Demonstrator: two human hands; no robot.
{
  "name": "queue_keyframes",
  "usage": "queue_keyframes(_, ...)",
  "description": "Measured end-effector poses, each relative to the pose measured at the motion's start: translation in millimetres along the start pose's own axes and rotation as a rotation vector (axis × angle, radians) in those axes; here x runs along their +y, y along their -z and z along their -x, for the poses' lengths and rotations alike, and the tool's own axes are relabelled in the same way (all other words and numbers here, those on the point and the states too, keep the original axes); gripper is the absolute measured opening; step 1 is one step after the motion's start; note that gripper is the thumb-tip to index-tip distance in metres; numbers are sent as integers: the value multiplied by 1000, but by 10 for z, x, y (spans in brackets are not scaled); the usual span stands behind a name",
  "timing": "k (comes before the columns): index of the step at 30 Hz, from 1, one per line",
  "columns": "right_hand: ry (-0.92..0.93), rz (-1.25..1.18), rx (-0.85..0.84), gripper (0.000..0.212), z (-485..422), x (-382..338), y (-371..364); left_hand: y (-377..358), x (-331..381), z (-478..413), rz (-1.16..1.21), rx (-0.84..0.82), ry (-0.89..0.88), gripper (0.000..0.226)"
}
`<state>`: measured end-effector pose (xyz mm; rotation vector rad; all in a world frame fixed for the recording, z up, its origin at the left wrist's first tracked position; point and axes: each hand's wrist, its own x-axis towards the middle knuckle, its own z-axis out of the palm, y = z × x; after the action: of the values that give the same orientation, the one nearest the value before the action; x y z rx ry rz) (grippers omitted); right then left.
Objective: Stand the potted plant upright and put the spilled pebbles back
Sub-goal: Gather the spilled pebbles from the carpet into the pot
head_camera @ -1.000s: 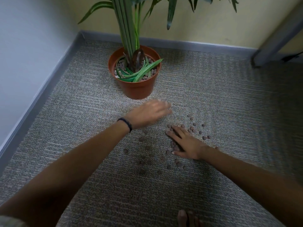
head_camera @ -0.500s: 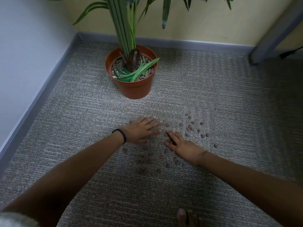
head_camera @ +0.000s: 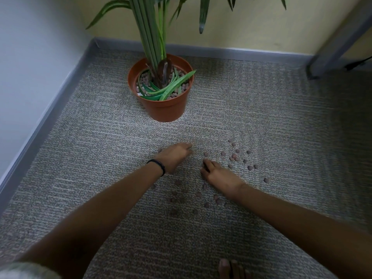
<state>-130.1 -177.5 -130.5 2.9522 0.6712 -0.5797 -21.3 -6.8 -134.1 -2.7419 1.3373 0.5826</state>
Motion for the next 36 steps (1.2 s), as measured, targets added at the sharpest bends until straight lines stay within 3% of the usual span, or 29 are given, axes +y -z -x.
queue_keyframes(3, -8, -13, 6, 32, -21, 5, 14, 3, -42, -4, 173, 97, 51, 45)
queue_keyframes(13, -24, -84, 91, 28, -69, 197, 114, 33, -78, 55, 225, 244, 61, 24)
queue_keyframes(23, -42, -222, 98, 25, -187, 205, 197, 62, -75, 124, 148, 270, 43, 18)
queue_keyframes(27, -153, -346, 118, 18, -264, 230, 249, 77, -97, 166, 189, 285, 60, 19)
queue_keyframes(32, -379, -670, 237, 15, -402, 292, 431, 246, -114, 221, 230, 396, 101, 18)
queue_keyframes(36, -396, -824, 495, 16, -591, 328, 885, 549, -181, 246, 220, 590, 48, 14)
